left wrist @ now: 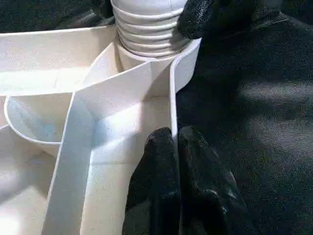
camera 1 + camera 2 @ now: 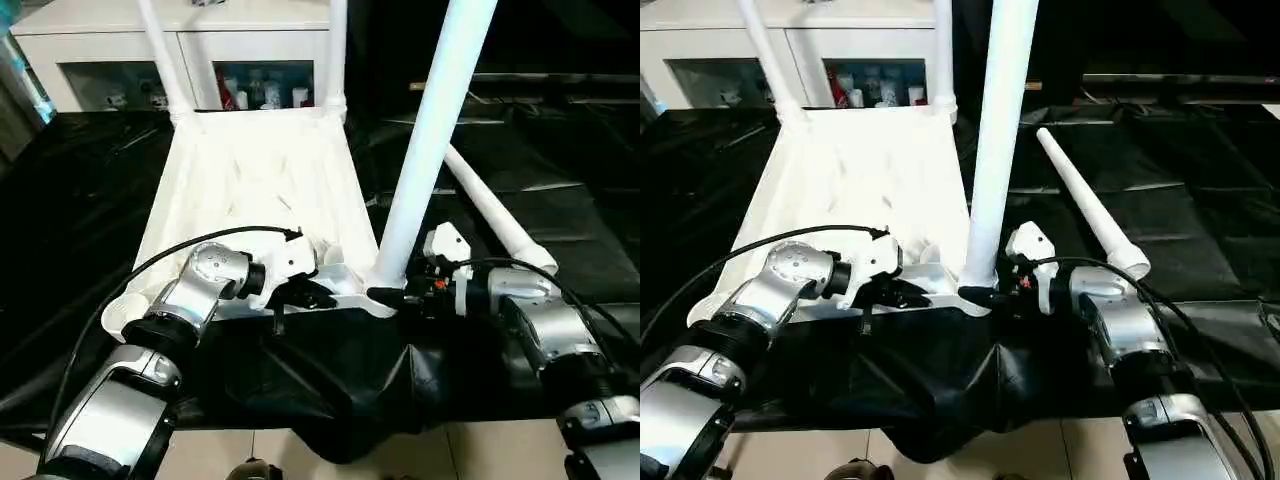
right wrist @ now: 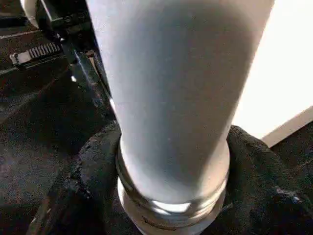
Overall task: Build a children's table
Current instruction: Rotate leg to tighten
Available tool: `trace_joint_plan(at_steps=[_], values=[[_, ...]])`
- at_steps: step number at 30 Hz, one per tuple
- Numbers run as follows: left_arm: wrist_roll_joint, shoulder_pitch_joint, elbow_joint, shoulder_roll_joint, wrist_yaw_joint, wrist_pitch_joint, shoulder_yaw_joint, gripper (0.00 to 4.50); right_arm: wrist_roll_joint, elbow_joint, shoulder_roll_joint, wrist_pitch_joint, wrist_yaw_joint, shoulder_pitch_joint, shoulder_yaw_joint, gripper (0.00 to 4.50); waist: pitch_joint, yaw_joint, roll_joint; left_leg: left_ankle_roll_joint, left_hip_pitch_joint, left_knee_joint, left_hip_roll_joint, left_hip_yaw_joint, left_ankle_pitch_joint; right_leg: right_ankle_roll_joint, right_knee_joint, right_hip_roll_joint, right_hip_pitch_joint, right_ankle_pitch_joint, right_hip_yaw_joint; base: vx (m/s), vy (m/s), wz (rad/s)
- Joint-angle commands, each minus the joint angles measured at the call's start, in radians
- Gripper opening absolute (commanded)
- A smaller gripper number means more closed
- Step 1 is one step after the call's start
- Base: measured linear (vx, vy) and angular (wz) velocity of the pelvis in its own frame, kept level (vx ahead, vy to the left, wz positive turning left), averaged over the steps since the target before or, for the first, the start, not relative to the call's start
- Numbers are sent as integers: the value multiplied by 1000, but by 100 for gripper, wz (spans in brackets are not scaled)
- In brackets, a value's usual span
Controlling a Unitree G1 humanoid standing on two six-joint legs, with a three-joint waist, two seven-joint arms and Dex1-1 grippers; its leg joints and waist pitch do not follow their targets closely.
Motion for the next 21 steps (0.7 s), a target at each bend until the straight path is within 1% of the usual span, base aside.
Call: trace_joint_plan(at_steps=[1, 2, 3, 4, 5, 6, 7, 8, 9, 10, 11, 12, 13, 14, 15, 16, 17, 18, 19, 21], values=[[-2, -13, 2, -20, 44, 2, 10, 0, -23, 25, 27, 32, -89, 10, -5, 275, -76, -2, -6, 20, 25, -77, 50, -28, -303, -223, -77, -63, 41, -295, 40, 0, 0, 0], [0, -24, 14, -29, 73, 15, 17, 0, -33, 47, 43, 37, -148, 5, -16, 275, -75, -3, -5, 16, 25, -78, 50, -28, -309, -220, -77, -63, 39, -306, 41, 0, 0, 0], [5, -42, 34, -45, 123, 41, 27, 0, -48, 81, 69, 36, -244, -1, -35, 275, -74, -9, -7, 2, 27, -79, 49, -30, -327, -213, -80, -64, 36, -343, 40, 0, 0, 0], [10, -60, 53, -59, 169, 56, 35, 0, -52, 108, 94, 45, -323, -7, -54, 274, -71, -17, -8, -17, 31, -80, 45, -33, -359, -198, -87, -66, 33, -404, 39, 0, 0, 0], [19, -79, 75, -75, 221, 70, 41, 0, -50, 133, 123, 56, -399, -13, -74, 274, -70, -21, -10, -24, 32, -82, 45, -36, -369, -192, -88, -67, 34, -427, 38, 0, 0, 0], [29, -103, 102, -97, 283, 86, 45, 0, -42, 168, 163, 67, -495, -25, -102, 274, -70, -27, -9, -34, 30, -84, 43, -40, -376, -175, -91, -68, 36, -455, 37, 0, 0, 0], [30, -106, 105, -100, 291, 88, 46, 0, -41, 173, 168, 69, -507, -26, -106, 274, -70, -33, -8, -38, 34, -84, 43, -41, -390, -164, -96, -67, 31, -470, 36, 0, 0, 0], [32, -119, 119, -119, 332, 103, 51, 0, -32, 200, 195, 68, -560, -39, -122, 274, -70, -36, -8, -36, 35, -85, 43, -41, -395, -163, -99, -66, 32, -468, 35, 0, 0, 0], [31, -133, 133, -141, 375, 124, 58, 0, -29, 233, 223, 63, -624, -57, -134, 274, -71, -41, -9, -32, 32, -84, 41, -40, -395, -167, -99, -66, 33, -451, 36, 0, 0, 0], [29, -142, 142, -156, 405, 138, 63, 0, -28, 253, 242, 60, -667, -68, -142, 274, -71, -45, -7, -30, 32, -83, 41, -40, -394, -175, -99, -66, 31, -439, 36, 0, 0, 0], [27, -153, 153, -176, 437, 152, 67, 0, -22, 283, 270, 56, -714, -89, -151, 274, -71, -46, 15, -34, 35, -82, 40, -41, -405, -181, -97, -67, 28, -434, 37, 0, 0, 0], [30, -165, 166, -203, 478, 167, 68, 0, -24, 330, 315, 44, -771, -125, -155, 274, -71, -54, 1, -37, 30, -85, 40, -42, -414, -181, -99, -63, 33, -419, 34, 0, 0, 0], [31, -168, 170, -211, 488, 170, 68, 0, -27, 347, 330, 36, -780, -138, -151, 274, -72, -56, 2, -34, 32, -83, 37, -40, -419, -188, -99, -63, 30, -410, 35, 0, 0, 0], [35, -171, 175, -222, 505, 175, 68, 0, -34, 370, 351, 23, -791, -156, -145, 274, -73, -56, 10, -35, 34, -82, 36, -41, -423, -191, -98, -64, 29, -404, 35, 0, 0, 0], [40, -171, 176, -227, 512, 172, 64, 0, -34, 379, 363, 8, -779, -165, -141, 274, -72, -61, 5, -30, 31, -83, 36, -41, -425, -192, -99, -62, 33, -396, 33, 0, 0, 0], [44, -170, 179, -229, 511, 164, 60, 0, -17, 385, 375, -1, -764, -171, -154, 309, -74, -61, 2, -24, 31, -82, 35, -39, -421, -194, -99, -62, 34, -385, 34, 0, 0, 0], [46, -170, 181, -230, 510, 157, 58, 0, -2, 389, 384, -6, -754, -176, -167, 330, -74, -59, 3, -12, 31, -81, 36, -37, -411, -200, -100, -64, 33, -364, 37, 0, 0, 0], [47, -169, 181, -231, 508, 153, 57, 0, 6, 392, 388, -4, -750, -179, -174, 344, -76, -58, 0, -2, 28, -81, 37, -37, -391, -210, -94, -62, 38, -330, 38, 0, 0, 0], [43, -158, 171, -222, 478, 131, 55, 0, 3, 386, 387, -14, -737, -188, -174, 350, -76, -58, 1, 8, 27, -81, 38, -36, -379, -218, -91, -62, 39, -307, 38, 0, 0, 0], [40, -151, 167, -213, 457, 116, 53, 0, -6, 387, 382, -29, -731, -196, -170, 379, -78, -57, 2, 14, 26, -81, 38, -35, -364, -223, -89, -62, 41, -291, 37, 0, 0, 0]])
